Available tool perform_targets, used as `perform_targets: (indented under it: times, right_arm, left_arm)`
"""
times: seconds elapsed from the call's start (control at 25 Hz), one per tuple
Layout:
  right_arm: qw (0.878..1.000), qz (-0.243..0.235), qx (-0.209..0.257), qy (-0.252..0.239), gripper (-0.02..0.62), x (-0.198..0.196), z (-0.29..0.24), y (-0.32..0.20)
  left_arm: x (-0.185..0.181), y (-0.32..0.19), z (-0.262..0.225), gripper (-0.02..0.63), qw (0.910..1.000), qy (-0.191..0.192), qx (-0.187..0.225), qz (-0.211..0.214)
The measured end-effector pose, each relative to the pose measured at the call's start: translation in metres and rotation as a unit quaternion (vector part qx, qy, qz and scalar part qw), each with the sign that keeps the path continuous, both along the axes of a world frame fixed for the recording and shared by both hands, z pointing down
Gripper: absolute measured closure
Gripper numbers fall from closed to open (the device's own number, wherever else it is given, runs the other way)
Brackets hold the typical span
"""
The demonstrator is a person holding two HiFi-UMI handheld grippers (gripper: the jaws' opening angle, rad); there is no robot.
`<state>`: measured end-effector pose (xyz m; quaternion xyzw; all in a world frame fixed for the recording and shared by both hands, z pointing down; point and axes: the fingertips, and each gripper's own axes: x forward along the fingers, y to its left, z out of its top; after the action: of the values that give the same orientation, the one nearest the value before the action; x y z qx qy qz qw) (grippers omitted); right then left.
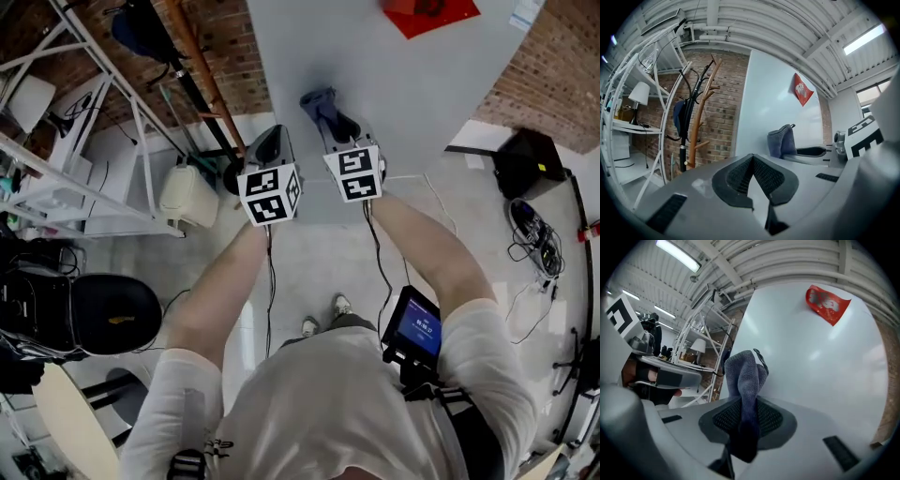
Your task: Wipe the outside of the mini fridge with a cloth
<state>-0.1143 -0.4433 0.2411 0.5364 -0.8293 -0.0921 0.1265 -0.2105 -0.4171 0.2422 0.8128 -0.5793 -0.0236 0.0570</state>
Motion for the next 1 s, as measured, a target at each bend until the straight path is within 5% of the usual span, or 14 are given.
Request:
perform_targets:
  times: [0.2,0.52,1.0]
  right_arm:
    - [1.000,-0.018,-0.015,0.001,0.509,-0.050,0.029,-0.007]
    - [0.999,-0.005,-0.031,-0.018,0.509,-0.070,0.059,-0.030]
    - [0.998,0.031,-0.036,-0.032,0.509,0.011,0.063,-0.029]
  left_arm:
    - [-0.034,0.000,0.021,0.603,0.9999,-0.001,-0.012,-0.012]
    - [-0.045,-0.011,0.046,0.603,0.9994,-0.011,-0.022,-0.025]
    - [0.018,-0.011,0.059,0.603,0.9994,-0.017,-0.027,-0.010]
